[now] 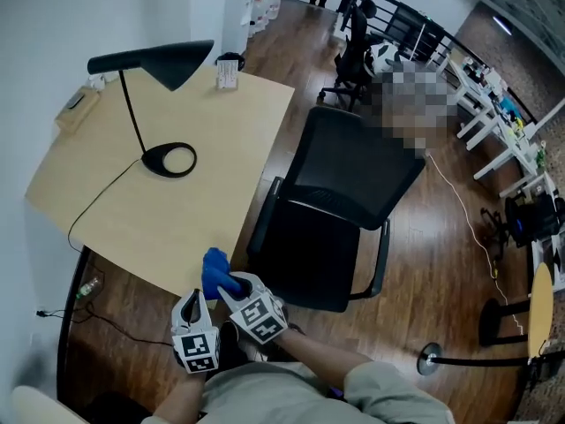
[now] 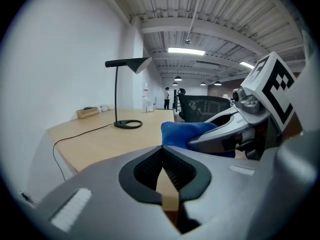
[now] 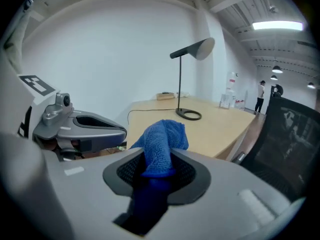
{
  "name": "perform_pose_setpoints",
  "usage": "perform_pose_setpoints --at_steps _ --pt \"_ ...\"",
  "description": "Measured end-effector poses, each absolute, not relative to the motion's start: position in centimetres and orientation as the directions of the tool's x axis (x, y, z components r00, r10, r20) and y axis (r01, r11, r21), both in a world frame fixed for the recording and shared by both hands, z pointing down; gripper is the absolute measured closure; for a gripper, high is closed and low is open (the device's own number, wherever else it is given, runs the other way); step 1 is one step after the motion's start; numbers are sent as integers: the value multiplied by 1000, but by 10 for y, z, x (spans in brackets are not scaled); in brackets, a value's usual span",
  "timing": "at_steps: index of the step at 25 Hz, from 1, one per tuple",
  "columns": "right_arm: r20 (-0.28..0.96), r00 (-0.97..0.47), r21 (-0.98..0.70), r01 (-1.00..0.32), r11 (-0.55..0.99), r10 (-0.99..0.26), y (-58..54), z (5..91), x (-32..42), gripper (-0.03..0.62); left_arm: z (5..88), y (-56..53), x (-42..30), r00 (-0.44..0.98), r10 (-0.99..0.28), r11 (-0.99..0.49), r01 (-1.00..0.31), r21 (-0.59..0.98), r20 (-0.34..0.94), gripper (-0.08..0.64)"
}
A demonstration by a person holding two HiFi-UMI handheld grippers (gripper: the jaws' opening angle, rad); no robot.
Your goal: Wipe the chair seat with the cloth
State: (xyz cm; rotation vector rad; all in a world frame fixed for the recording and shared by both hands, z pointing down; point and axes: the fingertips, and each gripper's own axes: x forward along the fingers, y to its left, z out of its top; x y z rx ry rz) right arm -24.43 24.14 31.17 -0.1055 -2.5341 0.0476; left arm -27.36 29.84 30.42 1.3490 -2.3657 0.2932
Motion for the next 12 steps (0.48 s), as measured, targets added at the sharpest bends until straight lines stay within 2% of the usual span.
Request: perform_pose_setpoints --at_steps 6,12 --pt "609 -779 -59 141 988 147 284 333 -309 485 311 338 -320 -502 -741 571 -821 23 446 555" --pt "683 -718 -38 143 989 130 294 369 -338 483 314 367 -346 -529 -713 613 -789 42 459 555"
